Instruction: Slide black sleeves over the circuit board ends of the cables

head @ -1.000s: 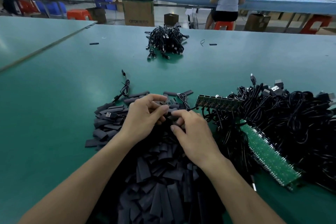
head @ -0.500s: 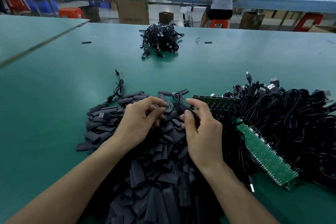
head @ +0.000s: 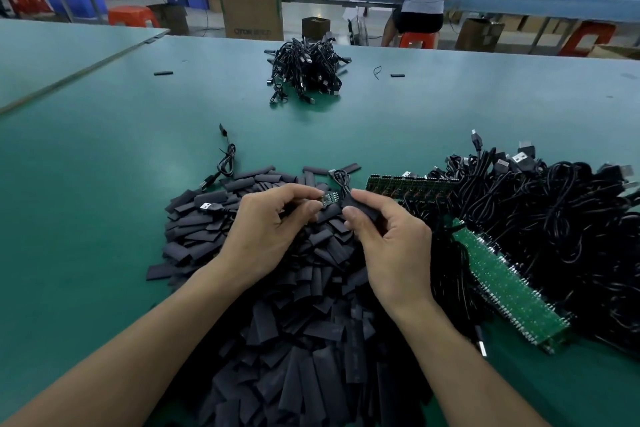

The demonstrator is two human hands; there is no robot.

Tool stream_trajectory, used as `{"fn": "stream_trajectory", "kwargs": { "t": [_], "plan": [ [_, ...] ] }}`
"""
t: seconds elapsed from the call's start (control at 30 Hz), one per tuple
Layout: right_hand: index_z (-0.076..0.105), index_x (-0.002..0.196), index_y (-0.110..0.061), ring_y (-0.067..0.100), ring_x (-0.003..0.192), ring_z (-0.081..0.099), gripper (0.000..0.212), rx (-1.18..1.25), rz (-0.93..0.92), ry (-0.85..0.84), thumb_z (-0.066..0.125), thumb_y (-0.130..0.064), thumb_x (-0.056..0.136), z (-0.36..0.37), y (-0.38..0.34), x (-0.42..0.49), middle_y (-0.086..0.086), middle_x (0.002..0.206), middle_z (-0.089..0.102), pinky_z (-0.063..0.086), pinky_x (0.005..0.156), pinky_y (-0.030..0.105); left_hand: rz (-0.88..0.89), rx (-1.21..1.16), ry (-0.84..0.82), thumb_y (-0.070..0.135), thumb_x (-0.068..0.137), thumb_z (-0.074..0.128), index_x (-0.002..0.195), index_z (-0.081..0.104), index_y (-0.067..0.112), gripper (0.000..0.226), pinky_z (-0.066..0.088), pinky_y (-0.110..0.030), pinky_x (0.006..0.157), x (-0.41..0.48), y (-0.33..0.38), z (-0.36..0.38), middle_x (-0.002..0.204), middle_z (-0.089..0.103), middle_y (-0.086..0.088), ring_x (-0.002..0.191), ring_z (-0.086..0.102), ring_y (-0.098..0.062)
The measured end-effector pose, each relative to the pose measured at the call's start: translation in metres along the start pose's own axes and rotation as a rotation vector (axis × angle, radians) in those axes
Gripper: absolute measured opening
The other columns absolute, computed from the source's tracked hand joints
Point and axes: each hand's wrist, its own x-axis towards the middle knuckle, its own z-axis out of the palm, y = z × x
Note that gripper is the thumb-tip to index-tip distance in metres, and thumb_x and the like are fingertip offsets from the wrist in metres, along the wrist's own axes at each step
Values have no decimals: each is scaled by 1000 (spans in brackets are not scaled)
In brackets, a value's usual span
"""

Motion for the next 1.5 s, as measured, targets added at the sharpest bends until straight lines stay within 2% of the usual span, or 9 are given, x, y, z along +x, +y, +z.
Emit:
{"fn": "stream_trajectory", "kwargs": {
  "t": [0.23,0.47,0.63,0.83,1.03,1.2,1.3,1.43,1.5],
  "plan": [
    [70,98,-44,2,75,73,26,146,18,-23,75,-21,88,0,-1,0,-14,80,76,57,74,19,-7,-8,-13,15,93,70,105,74,19,14,48,-8,73,0,0,-1,82,73,14,78,69,3],
    [70,96,-43,1,69,72,24,145,-4,-36,74,-20,89,-1,-3,0,-16,74,74,55,69,15,-32,-40,-29,19,93,69,102,73,25,12,48,-9,72,0,-1,-1,78,73,15,76,69,2],
    [70,98,-45,3,73,73,31,163,4,-57,78,-18,85,1,-1,0,-16,80,75,55,72,15,-30,-43,-38,24,93,68,101,71,28,10,50,-11,72,1,-2,-1,77,73,16,76,69,0],
    [74,114,-24,2,75,73,31,135,41,-40,80,-22,83,2,3,-1,-14,81,76,57,75,18,-20,-59,-87,19,94,68,102,72,26,12,46,-6,70,0,-1,-1,76,71,22,75,69,4],
    [69,101,-43,4,69,72,30,153,11,-34,80,-22,83,0,0,0,-16,77,74,57,70,19,12,-45,-76,22,93,67,103,71,31,14,52,-13,76,0,-1,-3,93,72,3,81,70,-2],
    [70,100,-42,6,69,73,30,149,62,-122,80,-21,82,-2,-1,1,-11,74,75,60,72,29,28,-25,-79,37,87,64,99,70,38,13,50,-17,79,1,0,-5,87,68,30,88,63,-3],
    [71,99,-40,10,67,72,31,182,77,-185,80,-15,83,-6,-1,1,-6,74,75,59,69,25,-8,-45,-110,22,91,69,98,73,31,11,55,-30,81,2,-3,-4,89,72,17,87,67,-7],
    [72,97,-36,11,66,72,29,227,104,-243,80,-11,83,-9,-2,2,-4,75,75,56,66,19,-35,-141,-141,15,92,70,97,70,26,13,53,-22,79,1,-4,-5,83,74,9,83,70,-7],
    [73,96,-37,11,66,72,30,225,106,-256,80,-12,82,-9,-2,2,-4,75,76,57,67,20,-42,-173,-143,12,92,70,98,67,22,12,53,-25,81,2,-5,-5,84,74,3,83,71,-11]
  ]
}}
